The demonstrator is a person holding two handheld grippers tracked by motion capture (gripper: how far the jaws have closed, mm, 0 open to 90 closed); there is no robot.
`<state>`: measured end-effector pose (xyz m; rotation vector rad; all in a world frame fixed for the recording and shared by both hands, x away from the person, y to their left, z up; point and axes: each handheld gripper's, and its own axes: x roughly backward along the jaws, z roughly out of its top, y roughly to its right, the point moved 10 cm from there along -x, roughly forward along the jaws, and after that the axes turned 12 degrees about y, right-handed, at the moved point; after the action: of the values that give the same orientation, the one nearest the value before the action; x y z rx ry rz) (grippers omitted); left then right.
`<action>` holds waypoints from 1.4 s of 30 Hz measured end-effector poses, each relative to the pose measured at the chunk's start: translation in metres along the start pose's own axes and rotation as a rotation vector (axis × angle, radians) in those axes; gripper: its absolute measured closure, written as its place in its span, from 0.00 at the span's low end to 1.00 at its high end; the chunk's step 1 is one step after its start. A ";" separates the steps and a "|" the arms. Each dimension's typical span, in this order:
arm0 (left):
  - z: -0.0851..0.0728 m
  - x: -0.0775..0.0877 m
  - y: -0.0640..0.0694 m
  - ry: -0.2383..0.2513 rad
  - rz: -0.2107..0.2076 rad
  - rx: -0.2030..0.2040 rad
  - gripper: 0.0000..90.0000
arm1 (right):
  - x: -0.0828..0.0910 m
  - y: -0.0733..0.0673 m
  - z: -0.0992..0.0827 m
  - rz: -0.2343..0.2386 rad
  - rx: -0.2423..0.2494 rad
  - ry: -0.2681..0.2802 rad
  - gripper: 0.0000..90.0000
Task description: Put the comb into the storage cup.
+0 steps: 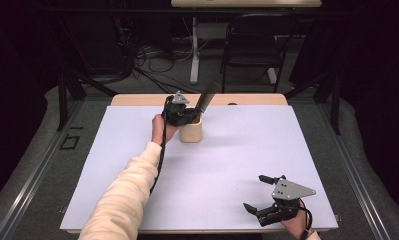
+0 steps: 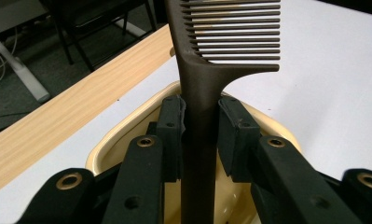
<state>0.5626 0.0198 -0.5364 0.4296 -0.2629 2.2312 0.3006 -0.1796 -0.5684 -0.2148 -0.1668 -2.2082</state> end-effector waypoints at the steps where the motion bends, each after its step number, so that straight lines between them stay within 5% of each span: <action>1: 0.000 0.000 0.000 -0.001 -0.001 0.001 0.80 | 0.000 0.000 0.000 -0.002 0.000 -0.004 0.00; 17: -0.005 -0.002 0.003 -0.021 -0.019 -0.005 0.78 | 0.000 0.000 0.000 -0.002 0.001 -0.003 0.00; 19: -0.004 0.000 0.003 -0.018 -0.028 0.000 0.68 | 0.000 0.000 0.000 -0.003 0.000 -0.003 0.00; 21: 0.001 0.006 0.006 0.037 -0.072 0.063 0.57 | -0.001 0.000 0.000 -0.004 0.000 -0.002 0.00; 27: 0.005 0.020 0.004 0.025 -0.052 0.081 0.28 | -0.001 0.001 -0.001 -0.005 0.004 -0.006 0.00; 37: 0.008 0.037 0.006 0.002 -0.093 0.100 0.17 | -0.001 0.000 -0.002 -0.003 0.003 -0.011 0.00; 42: 0.011 0.047 0.009 -0.013 -0.091 0.074 0.10 | -0.002 0.000 -0.002 -0.002 0.005 -0.013 0.00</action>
<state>0.5296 0.0435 -0.5084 0.4861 -0.1648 2.1547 0.3015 -0.1783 -0.5706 -0.2269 -0.1794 -2.2087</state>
